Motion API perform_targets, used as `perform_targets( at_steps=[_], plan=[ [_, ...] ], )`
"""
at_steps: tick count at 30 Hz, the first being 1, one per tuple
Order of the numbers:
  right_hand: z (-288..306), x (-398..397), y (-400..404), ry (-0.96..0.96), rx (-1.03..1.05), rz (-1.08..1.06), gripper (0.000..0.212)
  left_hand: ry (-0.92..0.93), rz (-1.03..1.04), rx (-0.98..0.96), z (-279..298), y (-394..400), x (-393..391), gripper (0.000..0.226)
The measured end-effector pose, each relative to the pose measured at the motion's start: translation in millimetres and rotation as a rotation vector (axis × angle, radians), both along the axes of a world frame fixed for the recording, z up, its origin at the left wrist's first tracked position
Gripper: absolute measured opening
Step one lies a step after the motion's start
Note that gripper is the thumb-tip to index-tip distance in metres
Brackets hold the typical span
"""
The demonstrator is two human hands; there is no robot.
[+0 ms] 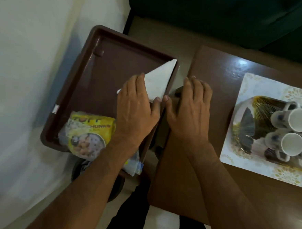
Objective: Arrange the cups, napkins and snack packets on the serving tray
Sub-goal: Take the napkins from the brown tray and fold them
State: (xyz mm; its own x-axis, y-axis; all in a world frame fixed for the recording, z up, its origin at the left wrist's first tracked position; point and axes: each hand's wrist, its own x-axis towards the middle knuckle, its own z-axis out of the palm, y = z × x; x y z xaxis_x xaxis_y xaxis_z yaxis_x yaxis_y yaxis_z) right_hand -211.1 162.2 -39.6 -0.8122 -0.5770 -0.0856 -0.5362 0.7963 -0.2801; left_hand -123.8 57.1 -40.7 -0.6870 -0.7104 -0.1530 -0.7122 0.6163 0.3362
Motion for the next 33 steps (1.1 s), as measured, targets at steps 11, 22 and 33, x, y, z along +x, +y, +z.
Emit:
perform_targets(
  at_steps=[11,22,33],
  plan=[
    [-25,7,-69,-0.007,0.042,0.061,0.060,-0.021,-0.002,0.058,-34,-59,2,0.056],
    [-31,-23,-90,-0.037,0.275,0.256,0.080,0.008,-0.044,0.180,-47,-70,-6,0.052],
    [-18,-32,-76,-0.230,-0.243,-0.057,0.070,0.150,0.091,0.414,-28,-84,-6,0.030]
  ],
)
